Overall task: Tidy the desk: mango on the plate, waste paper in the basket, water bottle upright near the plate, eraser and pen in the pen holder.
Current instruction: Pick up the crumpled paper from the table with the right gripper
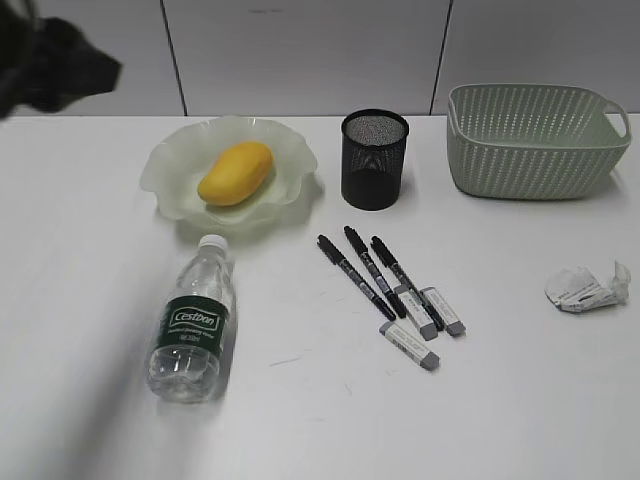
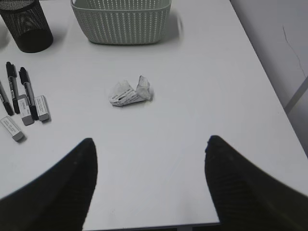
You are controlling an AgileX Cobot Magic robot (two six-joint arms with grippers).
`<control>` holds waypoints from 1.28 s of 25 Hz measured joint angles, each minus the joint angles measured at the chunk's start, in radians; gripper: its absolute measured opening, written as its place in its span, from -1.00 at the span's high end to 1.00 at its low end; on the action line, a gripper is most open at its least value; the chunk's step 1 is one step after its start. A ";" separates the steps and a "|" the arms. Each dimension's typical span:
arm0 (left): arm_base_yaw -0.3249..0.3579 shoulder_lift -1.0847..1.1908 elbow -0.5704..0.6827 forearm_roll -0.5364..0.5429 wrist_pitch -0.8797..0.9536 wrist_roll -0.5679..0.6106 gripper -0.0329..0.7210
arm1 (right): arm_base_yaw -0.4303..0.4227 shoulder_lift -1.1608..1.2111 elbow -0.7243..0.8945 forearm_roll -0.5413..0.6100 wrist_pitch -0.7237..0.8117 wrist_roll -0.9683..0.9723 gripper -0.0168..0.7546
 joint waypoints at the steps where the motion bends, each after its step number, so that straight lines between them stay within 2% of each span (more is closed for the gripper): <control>1: 0.000 -0.124 0.055 0.000 0.052 0.000 -0.46 | 0.000 0.000 0.000 0.000 0.000 0.000 -0.47; 5: 0.000 -0.589 0.192 0.005 0.342 0.000 -0.45 | 0.000 0.000 0.000 0.000 0.000 0.000 -0.47; 9: 0.000 -0.893 0.235 0.024 0.602 -0.086 -0.45 | 0.000 0.000 0.000 0.003 0.000 0.000 -0.47; 12: 0.011 -1.033 0.263 0.060 0.731 -0.170 -0.45 | 0.000 0.000 0.000 0.005 0.000 0.000 -0.47; 18: 0.042 -1.178 0.350 0.052 0.733 -0.198 -0.45 | 0.000 0.000 0.000 0.009 0.001 0.000 -0.47; 26: 0.048 -1.195 0.358 0.048 0.719 -0.201 -0.45 | 0.000 0.010 -0.001 0.047 -0.007 -0.056 -0.47; 29: 0.080 -1.195 0.358 0.048 0.717 -0.201 -0.42 | 0.000 0.148 -0.012 0.073 -0.031 -0.106 -0.47; 32: 0.159 -1.195 0.358 0.048 0.717 -0.201 -0.40 | 0.000 0.406 -0.026 0.068 -0.133 -0.112 -0.47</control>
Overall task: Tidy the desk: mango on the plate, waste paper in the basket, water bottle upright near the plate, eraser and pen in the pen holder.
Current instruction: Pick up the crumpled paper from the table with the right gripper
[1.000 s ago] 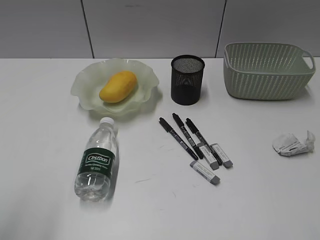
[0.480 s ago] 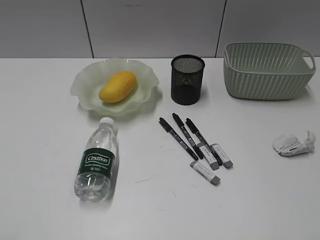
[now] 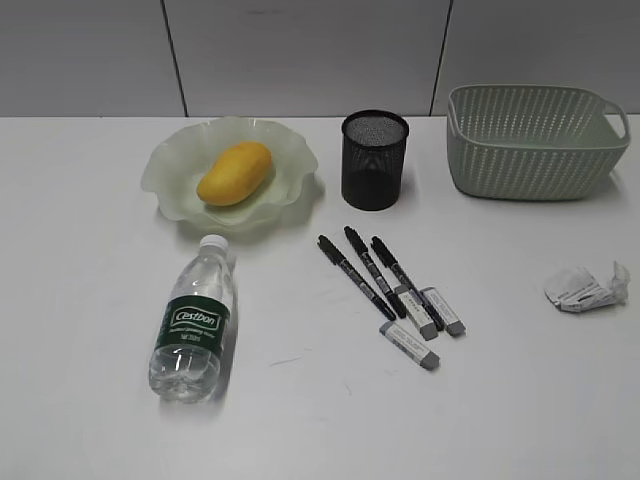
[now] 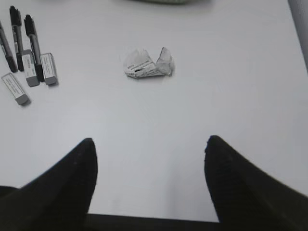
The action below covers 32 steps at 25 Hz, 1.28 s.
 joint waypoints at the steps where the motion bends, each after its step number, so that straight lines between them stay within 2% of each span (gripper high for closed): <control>1: 0.029 0.000 0.000 0.000 0.000 0.000 -0.39 | 0.000 0.090 -0.009 -0.001 -0.042 0.019 -0.47; 4: 0.072 0.000 0.000 0.000 0.000 0.000 -0.38 | 0.000 0.445 -0.062 -0.041 -0.166 0.117 -0.48; 7: 0.075 0.000 0.000 0.000 0.000 0.000 -0.38 | -0.008 0.755 -0.147 -0.123 -0.251 0.222 -0.54; 11: 0.075 0.000 0.000 0.000 0.000 0.000 -0.38 | -0.028 1.091 -0.284 -0.140 -0.297 0.273 -0.56; 14: 0.075 0.000 0.000 0.000 0.000 0.000 -0.38 | -0.048 1.263 -0.354 -0.120 -0.322 0.279 -0.56; 20: 0.075 0.000 0.001 0.000 0.000 0.000 -0.38 | -0.101 1.448 -0.412 -0.106 -0.389 0.281 -0.53; 22: 0.075 0.000 0.001 0.000 0.000 0.000 -0.38 | -0.105 1.480 -0.419 -0.106 -0.426 0.282 -0.32; 23: 0.075 0.000 0.001 0.000 0.000 0.000 -0.38 | -0.105 1.490 -0.423 -0.106 -0.445 0.282 -0.08; 25: 0.075 0.000 0.001 0.000 0.000 0.000 -0.38 | -0.105 1.491 -0.425 -0.106 -0.469 0.283 0.56; 27: 0.075 0.000 0.001 0.000 0.000 0.000 -0.38 | -0.106 1.464 -0.426 -0.107 -0.474 0.282 0.84; 28: 0.075 0.000 0.001 0.000 0.000 0.000 -0.38 | -0.106 1.434 -0.426 -0.106 -0.471 0.275 0.91; 32: 0.075 0.000 0.001 0.000 0.000 0.000 -0.38 | -0.106 1.246 -0.429 -0.085 -0.510 0.220 0.92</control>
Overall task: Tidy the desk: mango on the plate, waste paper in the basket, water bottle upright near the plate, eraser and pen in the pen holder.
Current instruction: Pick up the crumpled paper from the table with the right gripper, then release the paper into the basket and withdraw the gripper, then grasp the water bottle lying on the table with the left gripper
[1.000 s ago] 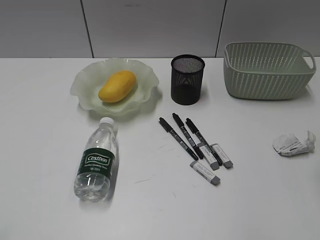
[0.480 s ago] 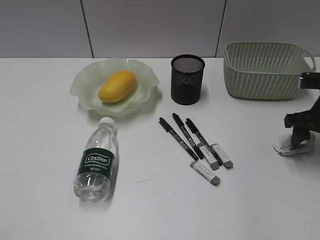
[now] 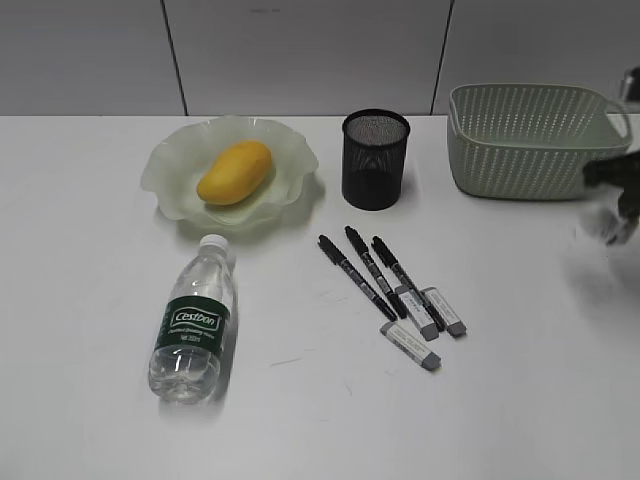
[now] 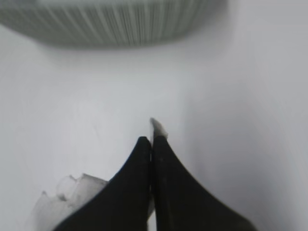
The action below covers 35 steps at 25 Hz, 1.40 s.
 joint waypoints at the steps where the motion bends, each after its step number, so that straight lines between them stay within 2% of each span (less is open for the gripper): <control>1: 0.000 0.000 0.000 0.000 0.000 0.000 -0.38 | 0.000 -0.045 -0.011 -0.001 -0.028 -0.008 0.92; 4: 0.000 0.000 0.000 0.000 0.000 0.000 -0.38 | 0.000 -0.070 -0.098 -0.032 -0.110 -0.022 0.92; 8: 0.000 0.000 0.000 0.000 0.000 0.000 -0.38 | 0.000 0.117 -0.316 -0.058 -0.144 -0.025 0.88; 9: 0.000 0.000 0.000 0.000 0.000 0.000 -0.38 | 0.000 0.181 -0.378 -0.061 -0.139 -0.025 0.77; 11: 0.000 0.000 0.000 0.000 0.000 0.000 -0.38 | 0.000 0.280 -0.479 -0.065 -0.110 -0.025 0.36; 13: 0.000 0.000 0.000 0.000 0.000 0.000 -0.38 | 0.000 0.338 -0.550 -0.067 -0.065 -0.025 -0.25; 14: 0.000 0.000 0.000 0.000 0.000 0.000 -0.38 | 0.000 0.342 -0.562 -0.071 -0.052 -0.026 -0.45; 15: 0.000 0.000 0.000 0.000 0.000 0.000 -0.38 | 0.000 0.338 -0.569 -0.074 -0.034 -0.026 -0.57; 17: 0.000 0.000 0.000 0.000 0.000 0.000 -0.38 | 0.000 0.295 -0.564 -0.076 0.008 -0.036 -0.59; 21: 0.000 0.000 0.000 0.000 0.000 0.000 -0.38 | 0.000 0.081 -0.376 -0.085 0.071 -0.061 -0.46; 25: 0.000 0.000 0.000 0.000 0.000 0.000 -0.38 | 0.000 -0.275 -0.055 -0.063 0.166 -0.111 -0.44; 30: 0.000 0.000 0.000 0.000 0.000 0.000 -0.38 | 0.000 -0.755 0.236 0.110 0.414 -0.263 -0.56; 32: 0.000 0.002 0.000 -0.002 0.000 0.000 -0.38 | 0.000 -0.943 0.294 0.185 0.511 -0.305 -0.58; 35: 0.000 0.056 0.000 -0.016 -0.006 0.007 -0.38 | 0.000 -1.178 0.336 0.237 0.628 -0.348 -0.57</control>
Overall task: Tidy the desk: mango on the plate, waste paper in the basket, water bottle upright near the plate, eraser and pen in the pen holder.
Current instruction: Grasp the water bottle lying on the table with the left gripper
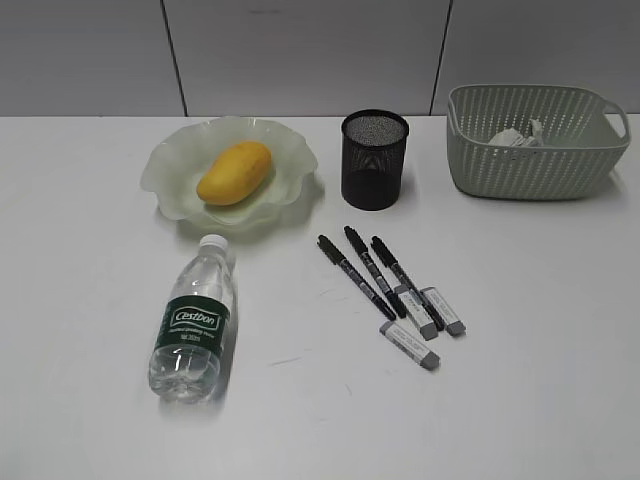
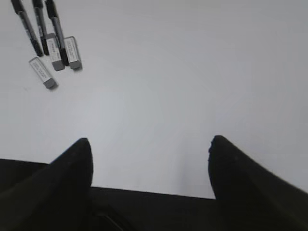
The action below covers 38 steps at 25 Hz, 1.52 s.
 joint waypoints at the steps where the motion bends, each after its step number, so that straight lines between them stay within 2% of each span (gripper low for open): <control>1: 0.000 0.029 -0.001 -0.012 -0.005 0.009 -0.38 | 0.000 -0.079 0.009 0.007 0.026 -0.007 -0.57; 6: -0.002 0.291 -0.028 -0.095 -0.159 0.052 -0.38 | 0.000 -0.364 0.063 0.037 0.085 -0.015 -0.56; 9: -0.011 0.483 -0.037 -0.142 -0.292 0.087 -0.38 | 0.000 -0.445 0.084 0.038 0.089 -0.015 -0.56; 12: -0.047 0.707 -0.062 -0.198 -0.417 0.124 -0.38 | 0.000 -0.472 0.091 0.042 0.076 -0.015 -0.56; 15: -0.152 0.972 -0.119 -0.196 -0.531 0.142 -0.38 | 0.000 -0.472 0.119 0.052 0.032 -0.010 -0.55; 17: -0.260 1.144 -0.184 -0.188 -0.575 0.141 -0.38 | 0.000 -0.473 0.125 0.053 0.024 -0.007 -0.55; 20: -0.354 1.397 -0.309 -0.180 -0.581 0.077 -0.39 | 0.000 -0.473 0.125 0.054 0.017 -0.006 -0.55; 25: -0.367 1.733 -0.541 -0.161 -0.511 0.013 -0.64 | 0.000 -0.473 0.125 0.055 0.017 -0.003 -0.53; 30: -0.367 1.932 -0.702 -0.109 -0.388 -0.105 -0.68 | 0.000 -0.473 0.125 0.056 0.017 -0.001 -0.50; 32: -0.367 1.991 -0.729 -0.101 -0.335 -0.138 -0.61 | 0.000 -0.473 0.125 0.056 0.017 -0.001 -0.49; 35: -0.370 2.000 -0.735 -0.095 -0.318 -0.155 -0.26 | 0.000 -0.473 0.125 0.056 0.017 -0.001 -0.46; 38: -0.385 1.928 -0.705 -0.083 -0.399 -0.156 -0.28 | 0.000 -0.473 0.125 0.057 0.015 0.000 -0.44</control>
